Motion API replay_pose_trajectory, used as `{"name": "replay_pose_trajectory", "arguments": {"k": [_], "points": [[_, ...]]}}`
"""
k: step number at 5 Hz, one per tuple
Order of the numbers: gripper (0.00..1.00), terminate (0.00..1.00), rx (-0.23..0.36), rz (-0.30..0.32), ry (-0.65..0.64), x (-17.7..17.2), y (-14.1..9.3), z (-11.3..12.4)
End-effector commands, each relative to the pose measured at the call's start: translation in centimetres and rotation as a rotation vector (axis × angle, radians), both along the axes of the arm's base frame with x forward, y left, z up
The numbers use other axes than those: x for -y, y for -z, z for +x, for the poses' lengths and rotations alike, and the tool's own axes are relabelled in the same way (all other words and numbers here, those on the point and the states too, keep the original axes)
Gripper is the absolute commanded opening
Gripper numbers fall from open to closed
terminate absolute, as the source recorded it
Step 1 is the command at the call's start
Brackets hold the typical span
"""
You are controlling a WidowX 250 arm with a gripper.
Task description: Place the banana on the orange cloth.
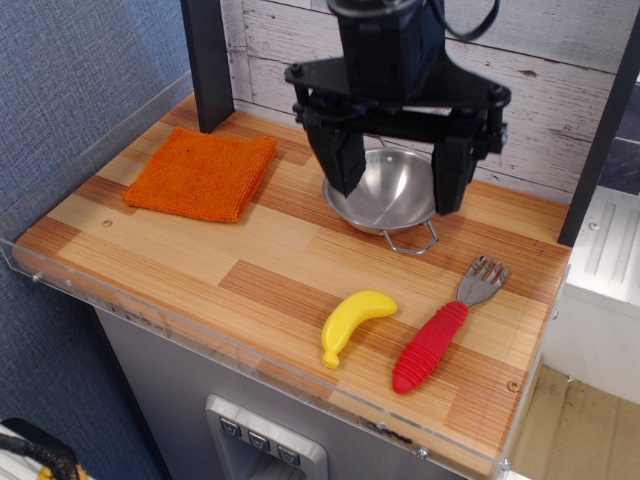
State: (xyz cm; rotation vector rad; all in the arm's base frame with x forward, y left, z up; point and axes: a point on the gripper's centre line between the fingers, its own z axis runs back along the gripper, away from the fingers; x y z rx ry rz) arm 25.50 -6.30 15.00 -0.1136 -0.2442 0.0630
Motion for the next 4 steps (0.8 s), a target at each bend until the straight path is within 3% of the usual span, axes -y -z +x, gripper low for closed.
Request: {"name": "replay_pose_trajectory", "arguments": {"k": [1,2,3,4], "points": [[1.00,0.00,0.019,-0.009,0.144,-0.1,0.8,0.4],[1.00,0.00,-0.014,-0.044,0.229,-1.3,2.5,0.8],[1.00,0.00,-0.034,-0.034,0.255,-2.7,3.4,0.8],[1.00,0.00,-0.067,0.027,0.197,-3.0,4.4,0.1]]}}
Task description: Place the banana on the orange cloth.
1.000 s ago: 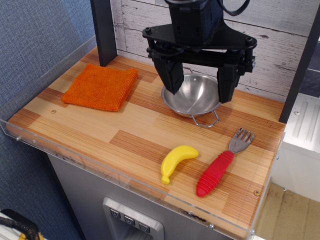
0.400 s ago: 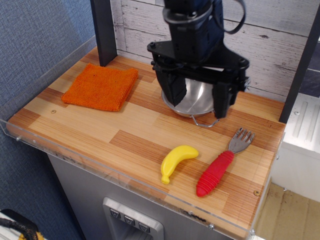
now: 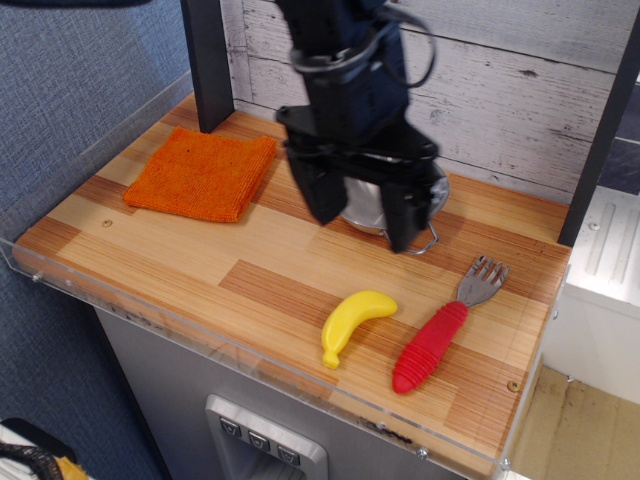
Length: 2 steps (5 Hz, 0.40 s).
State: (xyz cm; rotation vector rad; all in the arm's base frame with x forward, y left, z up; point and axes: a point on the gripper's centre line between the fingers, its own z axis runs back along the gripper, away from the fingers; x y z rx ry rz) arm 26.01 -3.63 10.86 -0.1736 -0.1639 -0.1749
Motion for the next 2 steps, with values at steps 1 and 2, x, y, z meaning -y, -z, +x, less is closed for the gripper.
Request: {"name": "replay_pose_trajectory", "arguments": {"k": [1,2], "points": [[1.00,0.00,-0.046,0.173,-0.118,0.26,1.42,-1.51],[1.00,0.00,-0.051,0.214,-0.211,0.57,2.08,-2.22]]}}
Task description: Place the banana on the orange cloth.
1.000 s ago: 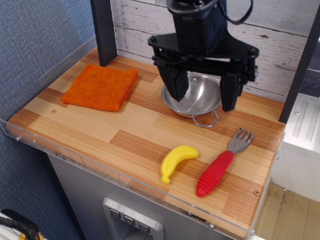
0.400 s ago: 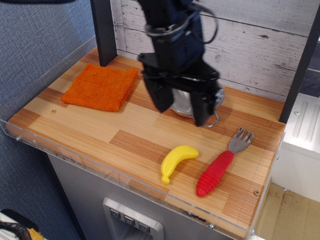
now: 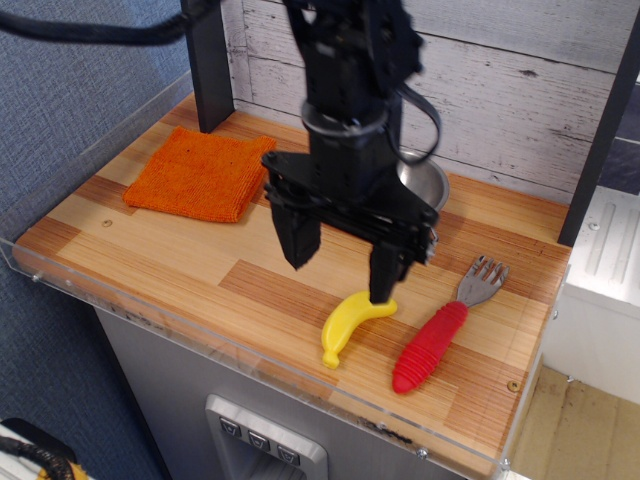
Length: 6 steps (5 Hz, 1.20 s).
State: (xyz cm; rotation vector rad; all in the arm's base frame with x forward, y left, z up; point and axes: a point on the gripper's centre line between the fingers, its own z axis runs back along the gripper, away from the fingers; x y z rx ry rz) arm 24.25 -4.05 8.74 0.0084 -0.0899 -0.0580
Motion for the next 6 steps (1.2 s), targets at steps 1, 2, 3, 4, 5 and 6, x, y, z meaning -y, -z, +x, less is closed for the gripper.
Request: {"name": "replay_pose_trajectory", "arguments": {"k": [1,2,3,4,5,6], "points": [[1.00,0.00,0.045,0.011,-0.126,-0.2,0.8,-0.8],[1.00,0.00,0.069,-0.064,-0.093,-1.2,1.9,0.3],[1.00,0.00,0.112,-0.167,-0.042,-2.0,2.6,1.4],[1.00,0.00,0.132,-0.209,-0.022,-2.1,3.2,2.2],[1.00,0.00,0.106,-0.159,0.005,-0.9,3.8,2.5],[1.00,0.00,0.078,-0.073,0.018,0.3,4.3,2.5]]}}
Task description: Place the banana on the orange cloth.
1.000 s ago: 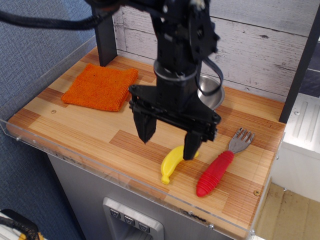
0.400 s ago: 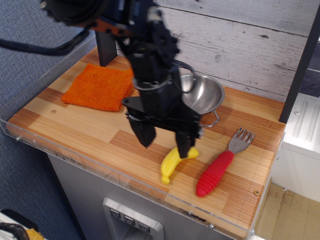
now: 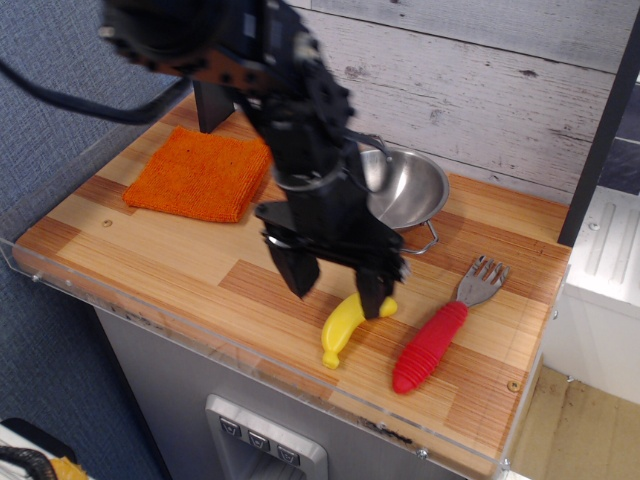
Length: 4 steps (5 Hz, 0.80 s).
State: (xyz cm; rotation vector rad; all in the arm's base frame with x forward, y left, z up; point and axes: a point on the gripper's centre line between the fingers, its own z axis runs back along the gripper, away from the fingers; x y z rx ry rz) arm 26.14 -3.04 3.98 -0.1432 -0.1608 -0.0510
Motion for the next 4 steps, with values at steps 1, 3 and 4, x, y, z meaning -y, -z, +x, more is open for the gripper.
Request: {"name": "replay_pose_trajectory", "arguments": {"k": [1,3,4], "points": [[1.00,0.00,0.007,0.108,0.016,1.8,0.0,0.6],[1.00,0.00,0.010,0.081,0.008,1.7,1.5,0.2],[1.00,0.00,0.014,0.071,0.014,1.6,2.1,0.0]]}}
